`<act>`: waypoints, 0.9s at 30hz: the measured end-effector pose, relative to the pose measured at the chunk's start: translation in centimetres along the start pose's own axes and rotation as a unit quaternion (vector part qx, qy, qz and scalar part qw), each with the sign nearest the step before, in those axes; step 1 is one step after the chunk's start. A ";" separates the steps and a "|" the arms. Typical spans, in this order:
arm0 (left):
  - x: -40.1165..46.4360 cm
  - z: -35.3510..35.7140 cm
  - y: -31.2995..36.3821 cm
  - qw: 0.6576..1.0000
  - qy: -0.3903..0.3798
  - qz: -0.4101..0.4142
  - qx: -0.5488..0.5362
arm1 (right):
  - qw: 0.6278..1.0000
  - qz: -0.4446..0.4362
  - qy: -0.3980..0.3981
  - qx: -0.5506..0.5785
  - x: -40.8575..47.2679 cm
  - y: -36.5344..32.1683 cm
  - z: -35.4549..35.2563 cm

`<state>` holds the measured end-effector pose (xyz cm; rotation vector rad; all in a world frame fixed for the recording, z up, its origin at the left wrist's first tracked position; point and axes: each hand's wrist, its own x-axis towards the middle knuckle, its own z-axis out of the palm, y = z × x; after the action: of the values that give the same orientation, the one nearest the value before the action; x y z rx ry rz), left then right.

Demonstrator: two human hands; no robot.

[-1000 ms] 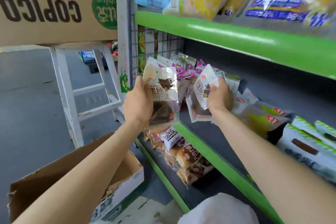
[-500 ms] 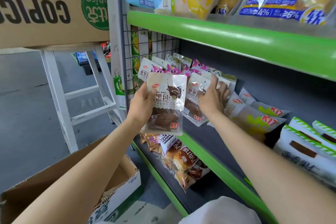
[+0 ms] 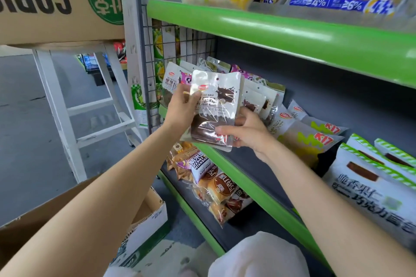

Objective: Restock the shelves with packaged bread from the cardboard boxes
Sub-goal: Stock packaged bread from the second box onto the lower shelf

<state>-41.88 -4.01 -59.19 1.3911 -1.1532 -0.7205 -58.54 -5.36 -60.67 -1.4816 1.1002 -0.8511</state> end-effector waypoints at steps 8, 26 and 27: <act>-0.2 3.3 -3.3 0.960 -0.116 -0.021 0.255 | 0.966 -0.002 0.237 -0.104 2.8 3.5 0.5; -1.8 2.3 -2.3 0.923 -0.121 -0.011 0.365 | 0.925 -0.044 0.255 -0.278 -1.3 2.0 1.6; -2.1 1.9 -1.8 0.926 -0.112 -0.009 0.362 | 0.918 -0.074 0.263 -0.286 -1.9 1.4 1.8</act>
<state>-43.92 -2.95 -61.67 1.9630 -1.6926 -0.4821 -57.76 -3.00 -62.34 -1.8867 1.7657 -1.1353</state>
